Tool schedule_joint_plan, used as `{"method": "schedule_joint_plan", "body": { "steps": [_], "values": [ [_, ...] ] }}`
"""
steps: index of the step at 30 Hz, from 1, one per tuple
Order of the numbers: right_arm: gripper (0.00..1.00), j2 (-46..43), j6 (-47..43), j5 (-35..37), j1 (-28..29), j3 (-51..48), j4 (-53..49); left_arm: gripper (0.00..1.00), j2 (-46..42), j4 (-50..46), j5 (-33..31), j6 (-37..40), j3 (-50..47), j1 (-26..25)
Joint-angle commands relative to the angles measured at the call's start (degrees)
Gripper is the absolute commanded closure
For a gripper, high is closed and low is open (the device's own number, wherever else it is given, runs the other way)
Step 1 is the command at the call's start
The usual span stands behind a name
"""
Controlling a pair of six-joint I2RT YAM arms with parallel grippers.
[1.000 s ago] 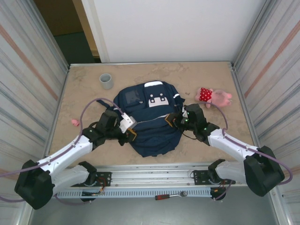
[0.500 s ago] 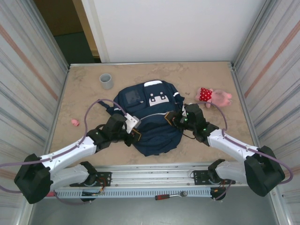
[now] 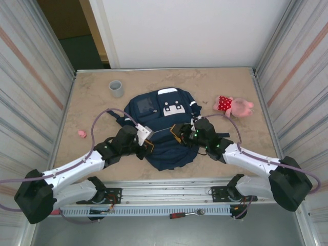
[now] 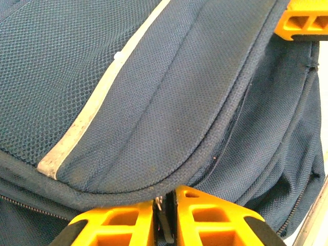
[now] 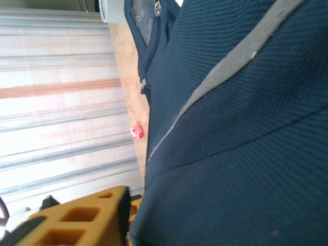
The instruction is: Pack books, pencil case, and school supplies into a backpack
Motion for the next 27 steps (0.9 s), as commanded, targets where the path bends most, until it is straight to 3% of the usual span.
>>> {"method": "schedule_joint_plan", "body": {
  "steps": [1, 6, 9, 23, 27],
  "values": [
    [0.73, 2.8, 2.0, 2.0, 0.5, 1.6, 4.0, 0.85, 0.1, 4.6, 0.2, 0.8, 0.5, -0.1],
    [0.93, 6.4, 2.2, 1.2, 1.6, 2.6, 7.2, 0.84, -0.4, 5.9, 1.4, 0.3, 0.5, -0.1],
    [1.00, 7.7, 2.1, 1.7, 2.7, 3.3, 8.0, 0.82, 0.1, 7.5, 2.9, -0.7, 0.8, -0.1],
    [1.00, 11.3, 1.3, 1.9, 4.8, 6.2, 8.2, 0.77, 6.6, 15.8, 4.6, -3.1, 4.3, -4.5],
    [1.00, 9.2, -2.5, -0.8, 2.6, 6.9, 2.5, 0.68, 5.2, 12.8, 2.5, 0.5, 4.8, -4.5]
  ]
}}
